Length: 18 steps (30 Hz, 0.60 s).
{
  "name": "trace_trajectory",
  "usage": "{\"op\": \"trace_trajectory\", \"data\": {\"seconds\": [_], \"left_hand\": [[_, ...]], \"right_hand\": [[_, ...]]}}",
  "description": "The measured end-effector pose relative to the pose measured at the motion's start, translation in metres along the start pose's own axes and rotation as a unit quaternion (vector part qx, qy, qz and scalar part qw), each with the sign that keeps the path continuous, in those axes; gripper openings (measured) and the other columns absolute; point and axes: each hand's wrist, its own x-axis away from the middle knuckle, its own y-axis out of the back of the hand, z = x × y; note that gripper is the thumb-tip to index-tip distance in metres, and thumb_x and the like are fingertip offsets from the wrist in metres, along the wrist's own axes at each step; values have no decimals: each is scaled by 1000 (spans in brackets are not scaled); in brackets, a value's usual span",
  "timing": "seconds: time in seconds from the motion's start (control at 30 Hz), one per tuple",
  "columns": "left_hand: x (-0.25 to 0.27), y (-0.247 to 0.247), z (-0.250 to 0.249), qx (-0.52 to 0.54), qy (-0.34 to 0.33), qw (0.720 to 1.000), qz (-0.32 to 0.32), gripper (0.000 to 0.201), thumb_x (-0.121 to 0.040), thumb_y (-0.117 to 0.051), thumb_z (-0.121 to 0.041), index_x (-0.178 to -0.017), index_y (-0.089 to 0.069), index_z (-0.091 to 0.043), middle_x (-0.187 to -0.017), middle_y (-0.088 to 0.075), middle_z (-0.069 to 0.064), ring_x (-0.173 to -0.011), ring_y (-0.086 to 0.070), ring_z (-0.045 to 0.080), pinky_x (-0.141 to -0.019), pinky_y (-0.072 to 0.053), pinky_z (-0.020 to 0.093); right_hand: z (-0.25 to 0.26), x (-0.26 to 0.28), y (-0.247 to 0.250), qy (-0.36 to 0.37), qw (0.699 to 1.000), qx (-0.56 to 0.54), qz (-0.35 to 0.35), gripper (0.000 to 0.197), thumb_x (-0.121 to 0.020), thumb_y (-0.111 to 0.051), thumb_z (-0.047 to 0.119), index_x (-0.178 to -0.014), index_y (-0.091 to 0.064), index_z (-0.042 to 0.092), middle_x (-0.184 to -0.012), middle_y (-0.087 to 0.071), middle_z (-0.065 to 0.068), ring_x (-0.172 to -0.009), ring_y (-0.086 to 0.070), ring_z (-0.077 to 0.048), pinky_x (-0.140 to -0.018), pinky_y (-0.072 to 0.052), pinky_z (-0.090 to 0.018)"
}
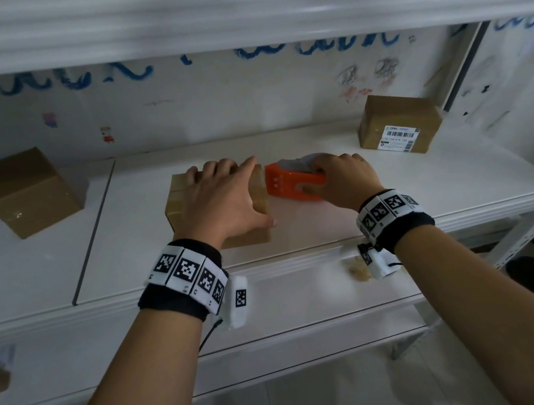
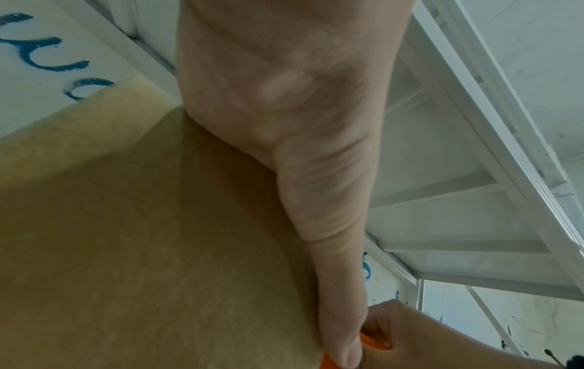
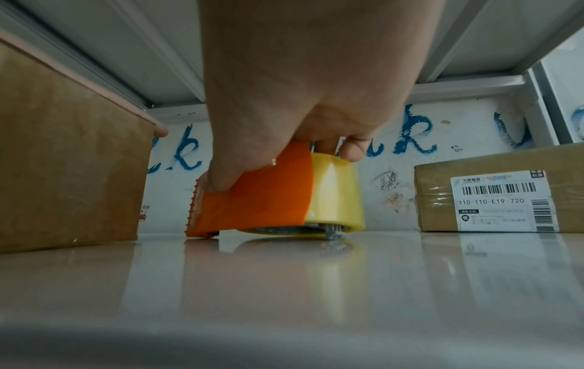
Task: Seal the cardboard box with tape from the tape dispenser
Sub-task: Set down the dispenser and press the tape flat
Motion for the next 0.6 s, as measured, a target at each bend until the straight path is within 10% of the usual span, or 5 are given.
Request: {"op": "trace_trajectory", "data": {"seconds": [0.27,0.6], "left_hand": [[0,1,-1,6,5,1000,7,122,-62,-66,-88,-163,-17,-39,-158,-40,-1,-147,-32,27,-121,-18,54],[0,12,-7,17,50,998,33,113,-73,-65,-78,-164,-19,-28,-160,-39,3,-149,-32,29,-122,-17,58]], "right_hand": [[7,-6,4,3,995,-27,-92,49,-93,-49,66,-105,-67,22,-104,-71,1,-99,-65,-24,-90,-46,-41],[111,5,8,68,931,-351,-76,38,-105,-48,16,-142,-56,11,-135,-65,-10,-119,-63,-20,-98,-42,-17]]}}
